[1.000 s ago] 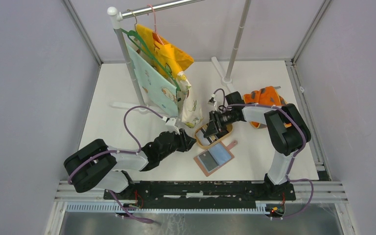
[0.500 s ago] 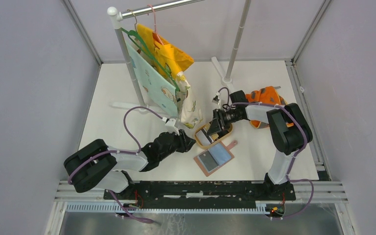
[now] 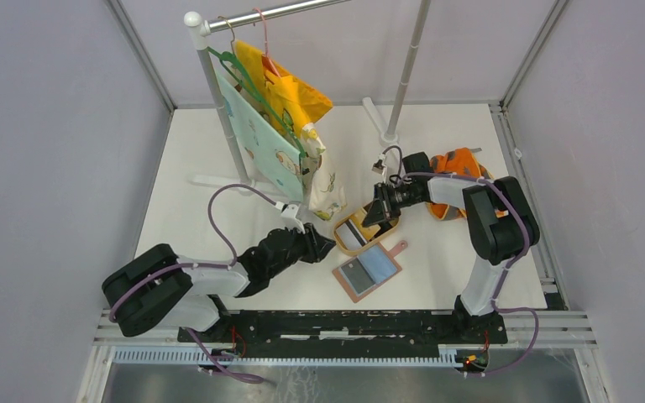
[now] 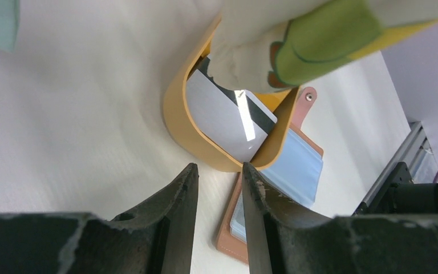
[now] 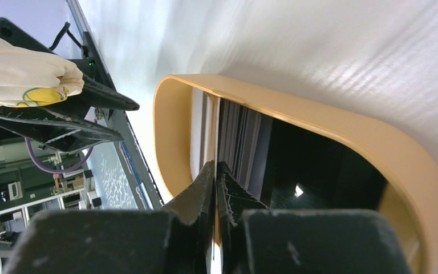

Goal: Put the credit cards into the card holder
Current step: Pick up the credit card from the storage box.

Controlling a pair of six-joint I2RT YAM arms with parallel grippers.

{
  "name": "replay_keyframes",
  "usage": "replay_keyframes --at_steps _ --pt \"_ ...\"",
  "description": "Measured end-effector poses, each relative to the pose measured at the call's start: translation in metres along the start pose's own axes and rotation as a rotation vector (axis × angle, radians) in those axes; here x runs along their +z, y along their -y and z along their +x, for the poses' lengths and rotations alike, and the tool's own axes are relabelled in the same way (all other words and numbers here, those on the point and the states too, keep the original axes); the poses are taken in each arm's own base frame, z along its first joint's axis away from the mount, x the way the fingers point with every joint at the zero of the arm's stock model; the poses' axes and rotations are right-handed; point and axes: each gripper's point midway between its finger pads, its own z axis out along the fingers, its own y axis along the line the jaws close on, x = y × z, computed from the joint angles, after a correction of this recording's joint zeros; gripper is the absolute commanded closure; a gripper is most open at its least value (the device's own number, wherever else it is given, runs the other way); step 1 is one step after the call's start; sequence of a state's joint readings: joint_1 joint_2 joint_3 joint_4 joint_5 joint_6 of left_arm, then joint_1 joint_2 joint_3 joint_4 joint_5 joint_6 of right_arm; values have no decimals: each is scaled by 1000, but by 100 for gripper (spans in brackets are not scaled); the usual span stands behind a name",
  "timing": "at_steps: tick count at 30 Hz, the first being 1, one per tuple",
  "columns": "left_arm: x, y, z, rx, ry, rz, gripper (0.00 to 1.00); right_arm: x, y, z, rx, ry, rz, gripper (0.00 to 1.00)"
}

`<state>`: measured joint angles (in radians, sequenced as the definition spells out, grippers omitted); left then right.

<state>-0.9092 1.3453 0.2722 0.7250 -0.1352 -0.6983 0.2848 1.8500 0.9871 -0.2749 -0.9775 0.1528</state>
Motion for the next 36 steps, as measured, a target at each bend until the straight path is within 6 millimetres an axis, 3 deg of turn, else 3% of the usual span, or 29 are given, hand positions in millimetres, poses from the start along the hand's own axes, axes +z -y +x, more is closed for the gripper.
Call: replay_keyframes --at_steps 6,13,20,21,24,28,36 --pt "-16 11 -3 -10 23 83 60 -15 4 -13 -19 55 42 99" --pt "-39 43 -22 -21 96 240 59 -46 -17 -33 -160 171 64 100" --pt "-59 83 -37 -26 166 399 58 -60 -57 -11 -313 257 -39 100" --pt "-60 87 -35 -25 165 409 51 -62 -63 -7 -332 270 -63 100" --pt "-59 98 -25 7 149 427 40 -66 -83 9 -397 326 -143 100" --pt "-49 109 -17 55 138 425 39 -72 -105 18 -483 369 -215 100" --pt "-22 119 -25 80 160 385 35 -68 -132 21 -584 355 -305 100"
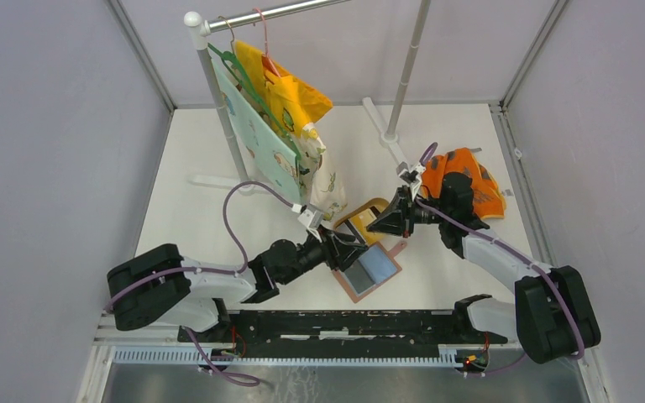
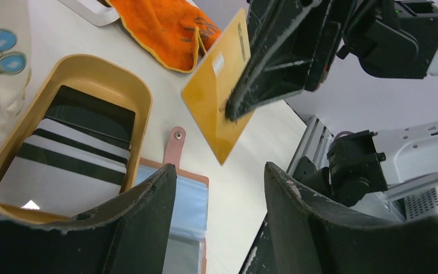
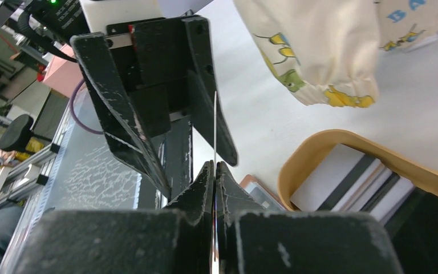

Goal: Put the credit cards into the card holder
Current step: Pick up the credit card from the storage box.

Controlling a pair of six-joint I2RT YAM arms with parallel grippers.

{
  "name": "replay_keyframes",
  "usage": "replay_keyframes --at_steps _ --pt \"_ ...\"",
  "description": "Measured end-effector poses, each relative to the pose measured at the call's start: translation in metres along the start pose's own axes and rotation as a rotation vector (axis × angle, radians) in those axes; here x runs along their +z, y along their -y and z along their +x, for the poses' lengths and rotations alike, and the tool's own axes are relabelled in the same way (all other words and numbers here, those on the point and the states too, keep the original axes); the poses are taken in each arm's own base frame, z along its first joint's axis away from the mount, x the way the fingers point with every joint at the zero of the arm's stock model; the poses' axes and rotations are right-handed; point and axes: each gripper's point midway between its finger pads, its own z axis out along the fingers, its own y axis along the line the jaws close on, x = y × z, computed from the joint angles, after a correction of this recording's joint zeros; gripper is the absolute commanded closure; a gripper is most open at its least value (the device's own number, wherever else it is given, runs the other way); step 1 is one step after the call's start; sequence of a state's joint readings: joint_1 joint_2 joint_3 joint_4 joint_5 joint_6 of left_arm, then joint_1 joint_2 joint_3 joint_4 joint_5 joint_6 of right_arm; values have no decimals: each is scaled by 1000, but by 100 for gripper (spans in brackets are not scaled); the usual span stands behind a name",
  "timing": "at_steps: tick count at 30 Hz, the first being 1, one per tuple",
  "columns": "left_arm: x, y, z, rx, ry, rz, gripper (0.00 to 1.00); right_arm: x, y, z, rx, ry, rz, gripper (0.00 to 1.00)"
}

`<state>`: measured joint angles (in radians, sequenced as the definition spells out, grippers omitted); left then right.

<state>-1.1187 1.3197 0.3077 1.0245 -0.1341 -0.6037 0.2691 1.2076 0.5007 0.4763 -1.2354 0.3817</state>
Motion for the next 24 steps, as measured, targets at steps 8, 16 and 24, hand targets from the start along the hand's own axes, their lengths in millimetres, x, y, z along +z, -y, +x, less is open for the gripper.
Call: replay_keyframes --at_steps 8,16,24 --pt "20 0 8 4 -16 0 56 6 -13 2 -24 -17 -60 100" --pt "23 11 7 -1 -10 83 80 10 -21 5 -29 -33 -96 100" --pt "21 21 5 -6 -12 163 98 10 -21 6 -51 -51 -106 46"
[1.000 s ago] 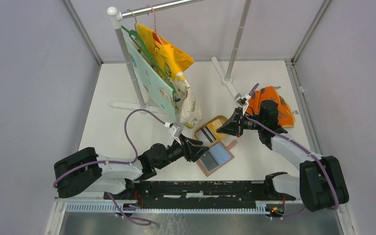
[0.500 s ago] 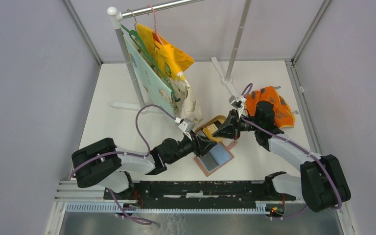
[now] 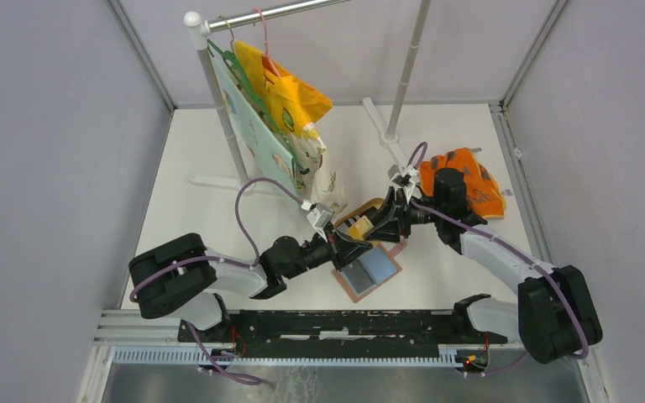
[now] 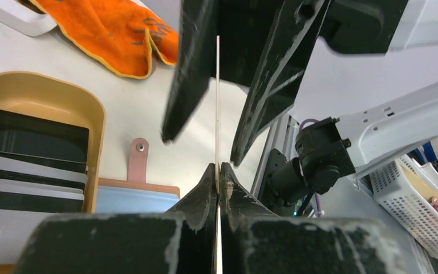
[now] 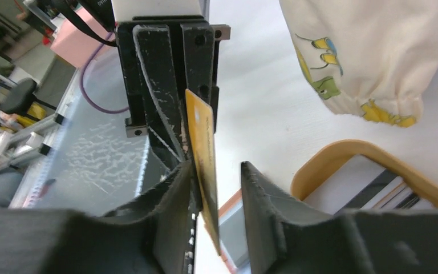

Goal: Put the credit cards into the card holder
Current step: Pick up the credit card from the storage box.

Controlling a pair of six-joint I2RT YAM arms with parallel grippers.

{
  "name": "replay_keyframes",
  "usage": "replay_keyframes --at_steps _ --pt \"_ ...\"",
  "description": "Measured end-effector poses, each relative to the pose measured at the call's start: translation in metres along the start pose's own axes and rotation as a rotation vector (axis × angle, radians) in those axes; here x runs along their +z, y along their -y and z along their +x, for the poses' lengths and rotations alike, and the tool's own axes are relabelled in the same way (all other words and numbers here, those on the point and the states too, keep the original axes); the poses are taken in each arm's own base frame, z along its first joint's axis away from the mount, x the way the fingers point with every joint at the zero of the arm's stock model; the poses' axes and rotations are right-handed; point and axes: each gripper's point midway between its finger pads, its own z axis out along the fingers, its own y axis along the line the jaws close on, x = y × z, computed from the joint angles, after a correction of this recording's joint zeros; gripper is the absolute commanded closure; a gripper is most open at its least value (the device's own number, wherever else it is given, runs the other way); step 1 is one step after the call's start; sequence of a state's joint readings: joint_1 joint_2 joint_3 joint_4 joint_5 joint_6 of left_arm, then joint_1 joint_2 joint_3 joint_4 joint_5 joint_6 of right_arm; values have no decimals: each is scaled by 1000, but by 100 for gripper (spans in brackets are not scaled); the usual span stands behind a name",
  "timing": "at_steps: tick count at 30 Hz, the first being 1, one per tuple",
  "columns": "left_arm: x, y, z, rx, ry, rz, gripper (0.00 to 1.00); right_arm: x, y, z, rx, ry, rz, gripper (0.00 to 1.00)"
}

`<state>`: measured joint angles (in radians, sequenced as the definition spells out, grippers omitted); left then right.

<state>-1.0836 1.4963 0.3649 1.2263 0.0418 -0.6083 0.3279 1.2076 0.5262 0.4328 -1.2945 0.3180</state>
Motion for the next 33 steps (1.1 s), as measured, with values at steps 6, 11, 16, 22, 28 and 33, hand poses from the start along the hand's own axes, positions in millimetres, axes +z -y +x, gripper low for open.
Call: replay_keyframes --at_steps 6,11,16,22,28,33 --pt "-13 -2 23 19 -100 18 98 -3 9 -18 -200 -65 44 31" --pt "-30 -5 43 104 -248 21 98 -8 5 1 -310 -121 20 31" --pt "-40 -5 48 184 -329 27 98 -8 0 21 -328 -162 -29 33" --pt "-38 -6 51 236 -389 26 98 2 -11 38 -313 -194 -109 56" --pt "-39 -9 53 255 -411 20 98 7 -17 42 -303 -206 -136 65" --pt "-42 -12 57 265 -429 13 98 7 -17 43 -300 -207 -136 72"
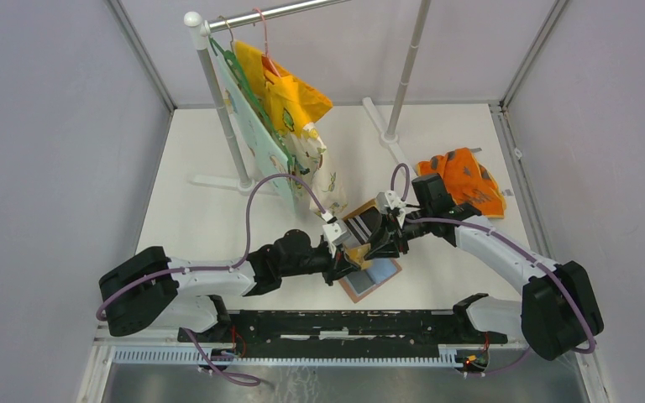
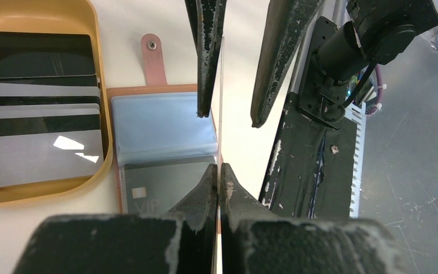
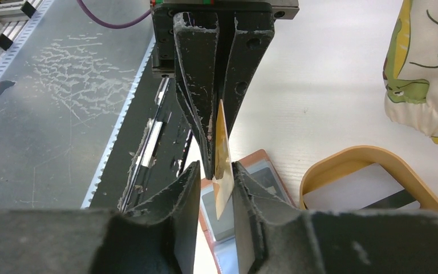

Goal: Put the credit cards into the card holder
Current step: Pick up the credit card from the storage box, then move the storage box to the center of the board.

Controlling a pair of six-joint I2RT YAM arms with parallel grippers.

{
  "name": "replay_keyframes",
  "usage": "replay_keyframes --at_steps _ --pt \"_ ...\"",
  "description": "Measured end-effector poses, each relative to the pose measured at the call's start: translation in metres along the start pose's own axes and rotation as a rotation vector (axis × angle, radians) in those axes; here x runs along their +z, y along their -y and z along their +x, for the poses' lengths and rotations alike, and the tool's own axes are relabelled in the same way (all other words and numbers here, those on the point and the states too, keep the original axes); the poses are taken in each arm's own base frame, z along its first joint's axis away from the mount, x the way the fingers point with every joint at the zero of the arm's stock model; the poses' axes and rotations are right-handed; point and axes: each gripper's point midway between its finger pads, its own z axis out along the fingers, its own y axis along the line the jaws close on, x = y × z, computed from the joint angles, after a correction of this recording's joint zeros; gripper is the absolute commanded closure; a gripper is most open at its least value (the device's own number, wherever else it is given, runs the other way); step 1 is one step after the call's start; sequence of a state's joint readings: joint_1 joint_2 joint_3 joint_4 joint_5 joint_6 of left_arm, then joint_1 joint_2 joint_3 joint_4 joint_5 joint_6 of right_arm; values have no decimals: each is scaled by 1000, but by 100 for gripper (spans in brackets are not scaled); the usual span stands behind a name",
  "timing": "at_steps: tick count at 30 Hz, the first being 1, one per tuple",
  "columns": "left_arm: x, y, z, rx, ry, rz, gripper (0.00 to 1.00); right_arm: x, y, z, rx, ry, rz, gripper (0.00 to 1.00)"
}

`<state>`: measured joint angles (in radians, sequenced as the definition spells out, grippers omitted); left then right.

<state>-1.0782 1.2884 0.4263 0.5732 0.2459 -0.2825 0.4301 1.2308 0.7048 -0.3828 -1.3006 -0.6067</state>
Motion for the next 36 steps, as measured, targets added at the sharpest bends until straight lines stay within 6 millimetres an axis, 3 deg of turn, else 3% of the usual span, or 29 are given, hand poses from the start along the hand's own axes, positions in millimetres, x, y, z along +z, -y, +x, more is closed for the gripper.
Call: replay_keyframes --at_steps 3,4,7,9,12,15,18,21,23,25,32,36 --pt "0 0 0 0 -2 -1 98 0 0 0 2 0 1 93" --pt "0 0 1 0 -3 0 92 0 0 0 6 -1 2 100" --pt "0 -1 0 -1 -3 -7 67 0 1 1 24 -8 12 100" --pt "-1 -5 1 -4 -3 -32 55 -1 3 3 41 -18 25 100" --pt "-7 -11 -5 -10 26 -77 46 -3 7 5 67 -30 58 100" --pt "-25 -15 -9 -42 85 -123 46 -11 13 10 91 -28 129 100" --pt "-38 -21 0 -101 111 -164 47 -20 15 22 151 -32 210 100" --pt "-42 -29 18 -178 93 -208 56 -25 22 31 223 -38 263 100" --pt "-42 -34 27 -223 78 -237 72 -27 28 39 278 -47 283 100" --pt "-40 -40 35 -276 66 -274 77 -27 32 48 332 -57 289 100" --pt "-26 -58 67 -380 -13 -366 77 -33 37 63 433 -51 320 100" --pt "-11 -62 70 -409 -33 -383 77 -37 40 72 492 -45 335 100"
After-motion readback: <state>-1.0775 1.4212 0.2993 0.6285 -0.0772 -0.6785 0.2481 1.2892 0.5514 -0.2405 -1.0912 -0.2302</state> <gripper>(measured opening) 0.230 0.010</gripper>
